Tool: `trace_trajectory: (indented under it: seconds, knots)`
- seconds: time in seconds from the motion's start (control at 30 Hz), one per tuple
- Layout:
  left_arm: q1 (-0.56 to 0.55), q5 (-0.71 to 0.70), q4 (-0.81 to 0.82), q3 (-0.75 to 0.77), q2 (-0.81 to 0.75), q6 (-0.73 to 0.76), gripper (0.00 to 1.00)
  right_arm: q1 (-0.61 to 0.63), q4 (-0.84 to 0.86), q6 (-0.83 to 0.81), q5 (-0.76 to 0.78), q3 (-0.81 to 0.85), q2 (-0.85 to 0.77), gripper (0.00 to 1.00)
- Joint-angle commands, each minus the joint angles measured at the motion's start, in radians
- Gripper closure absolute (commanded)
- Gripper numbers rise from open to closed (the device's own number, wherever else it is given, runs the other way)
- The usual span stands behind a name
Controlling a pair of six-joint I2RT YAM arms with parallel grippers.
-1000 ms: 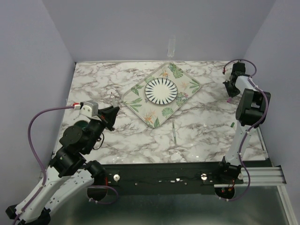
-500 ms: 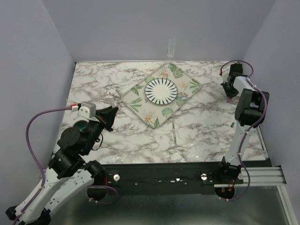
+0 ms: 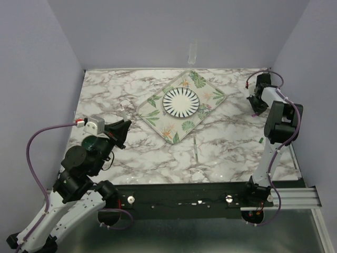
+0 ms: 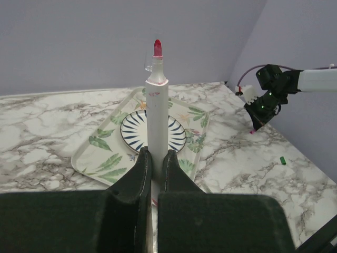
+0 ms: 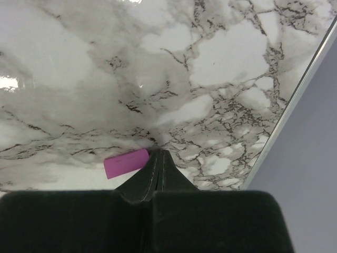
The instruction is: Insert the pens into the pen caps
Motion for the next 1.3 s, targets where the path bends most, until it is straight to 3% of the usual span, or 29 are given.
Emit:
trace_trajectory:
  seconds: [0.0,0.37,0.77,0.97,1.1,1.27]
  knots:
    - [-0.007,0.012,0.025,-0.012,-0.018,-0.013,1.00,0.019,-0.020,0.022,-0.011,-0.027,-0.052,0.99]
    - [-0.012,0.016,0.023,-0.012,-0.036,-0.013,1.00,0.073,-0.118,0.071,0.024,0.096,0.023,0.99]
    - [-0.016,0.033,0.029,-0.012,-0.036,-0.017,1.00,0.101,-0.165,0.158,0.056,-0.013,-0.034,0.99]
    - [-0.018,0.044,0.031,-0.012,-0.036,-0.023,1.00,0.121,-0.152,0.178,-0.019,-0.078,-0.101,0.99]
    - [-0.019,0.047,0.031,-0.012,-0.034,-0.025,1.00,0.118,-0.100,0.381,-0.074,-0.104,-0.184,0.98]
    - [-0.019,0.054,0.035,-0.012,-0.037,-0.030,1.00,0.090,-0.160,0.773,-0.112,-0.036,-0.177,0.84]
